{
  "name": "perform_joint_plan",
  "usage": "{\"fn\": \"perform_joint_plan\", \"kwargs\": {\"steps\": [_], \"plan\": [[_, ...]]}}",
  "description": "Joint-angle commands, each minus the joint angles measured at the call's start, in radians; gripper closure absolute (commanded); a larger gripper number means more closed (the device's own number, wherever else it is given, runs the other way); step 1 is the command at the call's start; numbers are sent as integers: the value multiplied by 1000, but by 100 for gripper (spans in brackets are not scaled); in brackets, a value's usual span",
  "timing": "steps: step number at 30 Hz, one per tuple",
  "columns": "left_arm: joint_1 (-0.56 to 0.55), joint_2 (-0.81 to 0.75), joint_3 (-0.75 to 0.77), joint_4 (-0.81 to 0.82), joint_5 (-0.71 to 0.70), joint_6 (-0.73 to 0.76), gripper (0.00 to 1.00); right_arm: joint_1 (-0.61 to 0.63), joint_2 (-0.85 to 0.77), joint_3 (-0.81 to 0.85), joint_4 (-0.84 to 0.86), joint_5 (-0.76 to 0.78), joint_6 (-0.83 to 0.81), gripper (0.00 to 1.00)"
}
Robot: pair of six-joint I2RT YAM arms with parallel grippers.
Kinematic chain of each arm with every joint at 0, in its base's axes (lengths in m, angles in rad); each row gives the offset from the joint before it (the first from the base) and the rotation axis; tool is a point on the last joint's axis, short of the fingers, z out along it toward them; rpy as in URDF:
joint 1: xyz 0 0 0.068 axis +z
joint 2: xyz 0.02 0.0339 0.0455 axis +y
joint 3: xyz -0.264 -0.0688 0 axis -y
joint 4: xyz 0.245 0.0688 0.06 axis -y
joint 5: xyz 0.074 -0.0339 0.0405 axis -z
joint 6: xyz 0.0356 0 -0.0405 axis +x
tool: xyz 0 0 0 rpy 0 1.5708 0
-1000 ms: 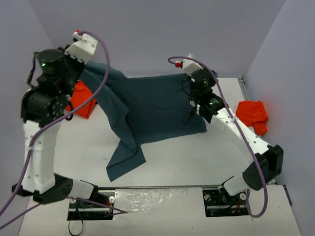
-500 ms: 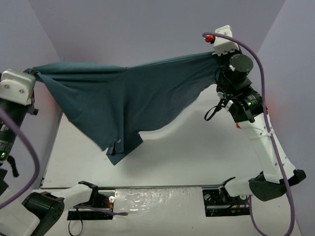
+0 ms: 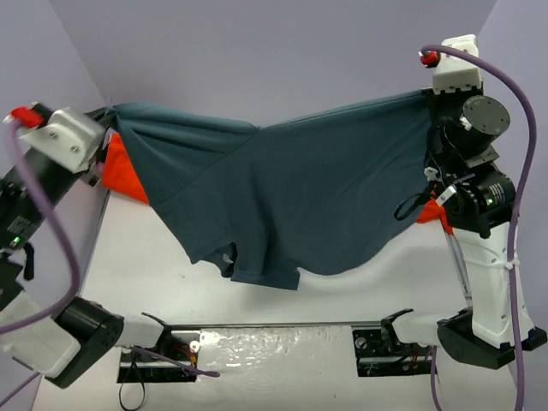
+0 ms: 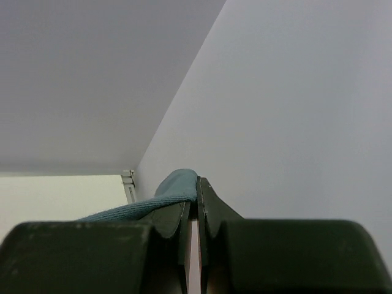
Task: Fold and stack the t-shirts
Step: Flatten out the tshirt
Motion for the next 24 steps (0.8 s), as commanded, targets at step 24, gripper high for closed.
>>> {"fn": "perform_joint_plan", "kwargs": {"steps": [24], "plan": [[93,-3,-254,382,-389,4,100,1,-19,-242,300,69,-24,100]]}}
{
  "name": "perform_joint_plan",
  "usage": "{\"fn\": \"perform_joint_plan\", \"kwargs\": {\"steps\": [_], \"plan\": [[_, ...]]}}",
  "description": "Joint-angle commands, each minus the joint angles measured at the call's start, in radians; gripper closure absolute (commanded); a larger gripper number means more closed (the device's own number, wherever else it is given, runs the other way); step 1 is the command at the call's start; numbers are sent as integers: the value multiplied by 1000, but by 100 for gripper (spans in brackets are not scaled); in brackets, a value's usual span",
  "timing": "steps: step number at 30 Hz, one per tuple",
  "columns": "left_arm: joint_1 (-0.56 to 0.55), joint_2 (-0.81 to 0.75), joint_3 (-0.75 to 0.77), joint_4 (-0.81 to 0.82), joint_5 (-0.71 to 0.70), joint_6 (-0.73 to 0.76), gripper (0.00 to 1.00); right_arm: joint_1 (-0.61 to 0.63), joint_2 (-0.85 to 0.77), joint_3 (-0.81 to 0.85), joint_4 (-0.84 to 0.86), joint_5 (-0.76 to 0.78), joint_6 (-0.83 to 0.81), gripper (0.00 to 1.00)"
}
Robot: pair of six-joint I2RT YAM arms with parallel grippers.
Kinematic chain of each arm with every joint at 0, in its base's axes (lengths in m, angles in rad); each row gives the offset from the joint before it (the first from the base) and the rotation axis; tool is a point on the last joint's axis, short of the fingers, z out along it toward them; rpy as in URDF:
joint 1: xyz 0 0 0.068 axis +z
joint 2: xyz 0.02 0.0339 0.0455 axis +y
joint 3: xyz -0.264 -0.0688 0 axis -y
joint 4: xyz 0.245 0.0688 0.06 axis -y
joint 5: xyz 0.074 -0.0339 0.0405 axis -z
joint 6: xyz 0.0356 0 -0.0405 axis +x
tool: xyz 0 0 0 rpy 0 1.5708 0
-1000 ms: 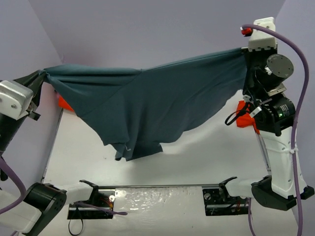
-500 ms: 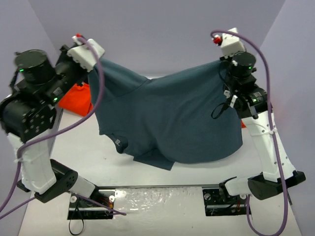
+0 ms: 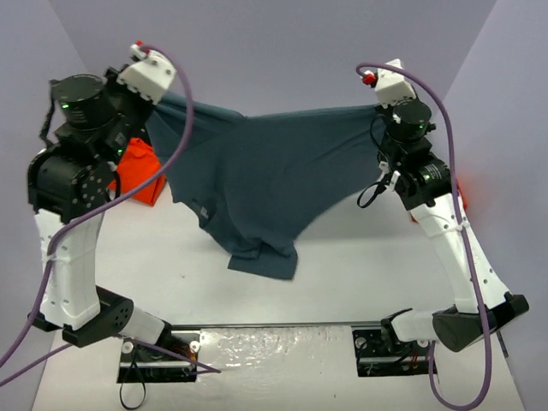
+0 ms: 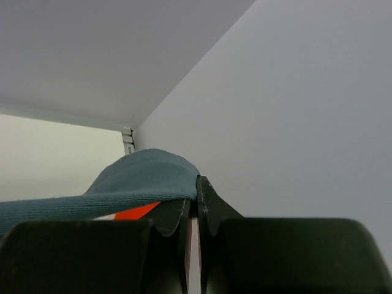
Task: Fold and stack the t-shirts
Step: Flatten out the tshirt
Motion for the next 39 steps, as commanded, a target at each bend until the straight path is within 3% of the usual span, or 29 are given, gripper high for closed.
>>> {"fn": "perform_joint_plan", "kwargs": {"steps": [1,6,17,25,32,35,39], "plan": [[83,-108,157,135,-13,-74,100,1,-88,130,95,34,41,100],[154,-145,270,102,43,-95,100,-1,-104,255,-6,13,85,100],[141,-170,349,35,106,-76,100,-9,-112,437,-173,-28,142,100],[-14,-127,318,-29,15,35,100,-5,-182,177,-199,10,82,100],[-144,32,308,-59,-153,181,100,58,-63,17,-166,36,37,100],[-136,167,331,-58,-155,201,100,84,46,5,-121,75,5,100],[-35,337,368,-33,-67,157,100,99,171,10,-87,78,-4,100]]}}
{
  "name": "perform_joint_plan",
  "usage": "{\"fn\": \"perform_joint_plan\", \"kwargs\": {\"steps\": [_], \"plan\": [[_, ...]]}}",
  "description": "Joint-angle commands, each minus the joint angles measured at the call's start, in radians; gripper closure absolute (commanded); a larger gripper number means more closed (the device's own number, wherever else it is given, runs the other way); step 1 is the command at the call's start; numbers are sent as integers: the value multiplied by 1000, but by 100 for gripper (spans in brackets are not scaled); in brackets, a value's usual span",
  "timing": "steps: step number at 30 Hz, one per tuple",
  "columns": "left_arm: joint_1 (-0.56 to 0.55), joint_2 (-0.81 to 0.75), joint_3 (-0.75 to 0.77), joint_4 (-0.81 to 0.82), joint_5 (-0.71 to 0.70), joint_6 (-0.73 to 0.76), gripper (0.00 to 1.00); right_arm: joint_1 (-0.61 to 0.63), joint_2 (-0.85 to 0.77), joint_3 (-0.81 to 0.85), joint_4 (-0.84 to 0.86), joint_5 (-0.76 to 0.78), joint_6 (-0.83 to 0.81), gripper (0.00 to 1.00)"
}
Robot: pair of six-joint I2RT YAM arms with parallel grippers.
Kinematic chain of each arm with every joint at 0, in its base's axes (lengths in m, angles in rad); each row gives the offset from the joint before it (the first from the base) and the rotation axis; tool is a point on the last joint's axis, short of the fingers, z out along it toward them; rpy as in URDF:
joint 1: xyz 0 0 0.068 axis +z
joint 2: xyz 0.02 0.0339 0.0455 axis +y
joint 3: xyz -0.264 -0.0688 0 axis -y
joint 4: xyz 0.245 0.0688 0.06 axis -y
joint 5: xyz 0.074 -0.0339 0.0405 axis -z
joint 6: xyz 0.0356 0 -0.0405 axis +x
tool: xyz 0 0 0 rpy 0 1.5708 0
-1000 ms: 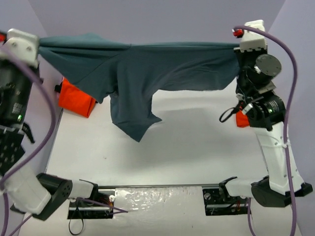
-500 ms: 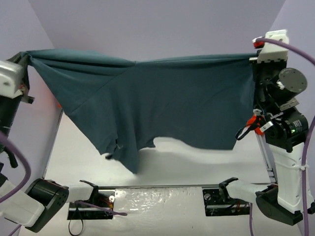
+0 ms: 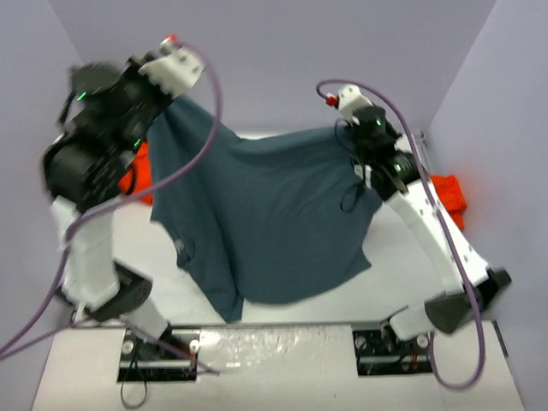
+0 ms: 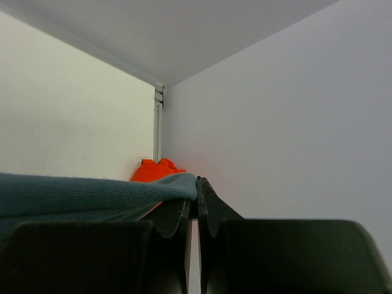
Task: Fold and stack the t-shirts
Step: Flatten out the tshirt
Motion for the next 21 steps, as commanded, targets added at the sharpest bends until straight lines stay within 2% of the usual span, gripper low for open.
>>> {"fn": "perform_joint_plan", "kwargs": {"steps": [1,4,6,8,15,21], "plan": [[113,230,42,82,46,-8,100,8,117,13,123,56,-25,100],[244,352,63,131,168,-92,100,-27,247,44,124,6,18,100],[278,403,30,182,214,-118,100,-70,320,82,127,-60,65,100],[286,444,-4,231,207,-120,100,-117,402,117,131,-140,106,100],[314,563,-5,295,183,-122,100,-239,647,301,162,-203,125,100],[316,656,-24,366,153,-114,100,-248,802,420,186,-222,102,100]]}}
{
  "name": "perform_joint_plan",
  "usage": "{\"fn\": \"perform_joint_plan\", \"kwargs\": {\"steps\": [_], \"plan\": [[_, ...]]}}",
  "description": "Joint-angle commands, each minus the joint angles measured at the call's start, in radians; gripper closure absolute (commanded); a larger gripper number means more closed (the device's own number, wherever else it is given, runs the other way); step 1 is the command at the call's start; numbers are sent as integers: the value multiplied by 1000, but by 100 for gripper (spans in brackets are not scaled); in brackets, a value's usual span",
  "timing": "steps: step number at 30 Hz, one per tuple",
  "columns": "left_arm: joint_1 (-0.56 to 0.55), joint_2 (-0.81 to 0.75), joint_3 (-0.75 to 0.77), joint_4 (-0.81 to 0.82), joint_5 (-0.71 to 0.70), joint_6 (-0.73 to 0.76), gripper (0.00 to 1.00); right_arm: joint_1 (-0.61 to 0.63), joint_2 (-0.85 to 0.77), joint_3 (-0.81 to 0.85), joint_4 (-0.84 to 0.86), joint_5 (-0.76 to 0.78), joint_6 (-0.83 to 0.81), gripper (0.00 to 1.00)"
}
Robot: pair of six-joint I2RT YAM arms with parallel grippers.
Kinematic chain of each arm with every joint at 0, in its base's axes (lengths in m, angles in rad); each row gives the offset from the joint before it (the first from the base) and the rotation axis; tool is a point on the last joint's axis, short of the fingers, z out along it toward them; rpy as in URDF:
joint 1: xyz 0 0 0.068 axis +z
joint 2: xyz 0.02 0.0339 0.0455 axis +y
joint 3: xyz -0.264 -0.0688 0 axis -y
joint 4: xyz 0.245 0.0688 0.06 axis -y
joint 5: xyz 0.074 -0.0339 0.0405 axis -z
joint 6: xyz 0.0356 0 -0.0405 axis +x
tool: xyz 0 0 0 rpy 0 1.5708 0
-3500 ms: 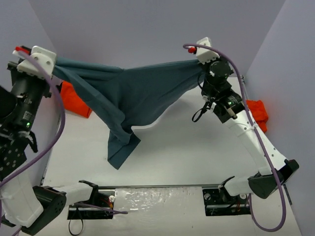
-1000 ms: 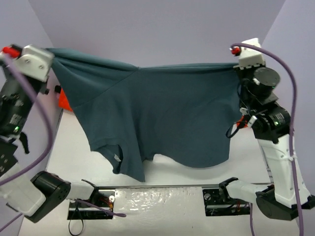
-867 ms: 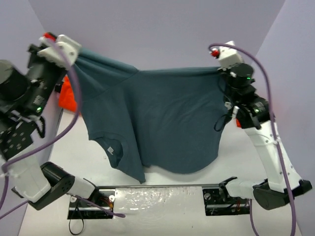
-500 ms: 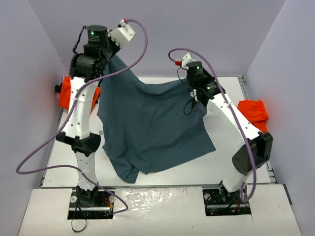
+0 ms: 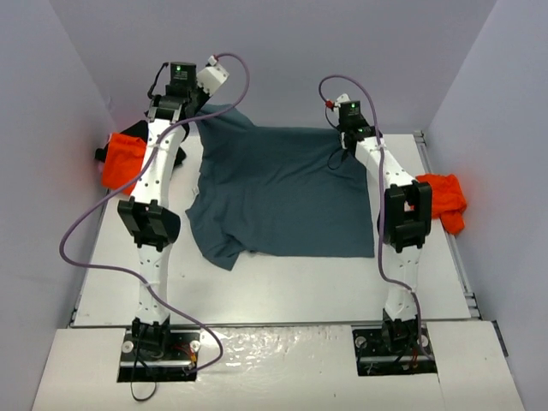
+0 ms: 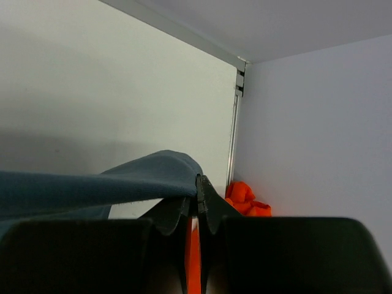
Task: Fold and stack the t-shirts
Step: Flatten out the tshirt
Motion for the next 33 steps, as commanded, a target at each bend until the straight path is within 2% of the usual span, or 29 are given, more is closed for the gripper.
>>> {"fn": "perform_joint_plan", "kwargs": {"steps": [1,8,11,12,13,14,16,18,19,20,22,24,27,29,30,32,33], "plan": [[7,29,38,155,-38,-8,100,8,65,120,96,-2,-2,100],[-2,116,22,271,-85,-5,100,6,212,193,222,104,-73,100],[-3,136,2,312,-120,-4,99,6,242,206,269,156,-79,83],[-3,150,2,343,-141,-17,91,6,253,207,297,181,-82,32],[-3,154,5,355,-164,-26,73,7,261,207,317,187,-87,25],[-3,157,6,362,-176,-36,65,8,267,210,331,190,-92,24],[-2,159,20,379,-197,-60,65,10,274,220,357,209,-103,22],[-2,148,41,399,-224,-86,58,18,269,230,426,248,-142,10],[-1,140,46,406,-231,-94,58,19,261,239,448,259,-154,8],[0,130,53,413,-234,-103,57,21,255,251,465,261,-166,8],[0,109,63,428,-244,-102,48,24,243,287,484,282,-177,8],[0,80,66,423,-245,-107,50,29,230,303,496,295,-201,8],[4,24,57,360,-213,-141,72,39,143,270,469,288,-181,16],[10,-22,9,308,-181,-176,96,52,71,168,404,260,-142,34],[12,-59,-34,268,-148,-193,100,62,24,126,373,237,-115,52],[18,-161,-126,196,-52,-234,100,77,-90,-17,327,182,-69,100],[22,-211,-203,177,1,-235,100,86,-132,-86,280,129,-34,100]]}}
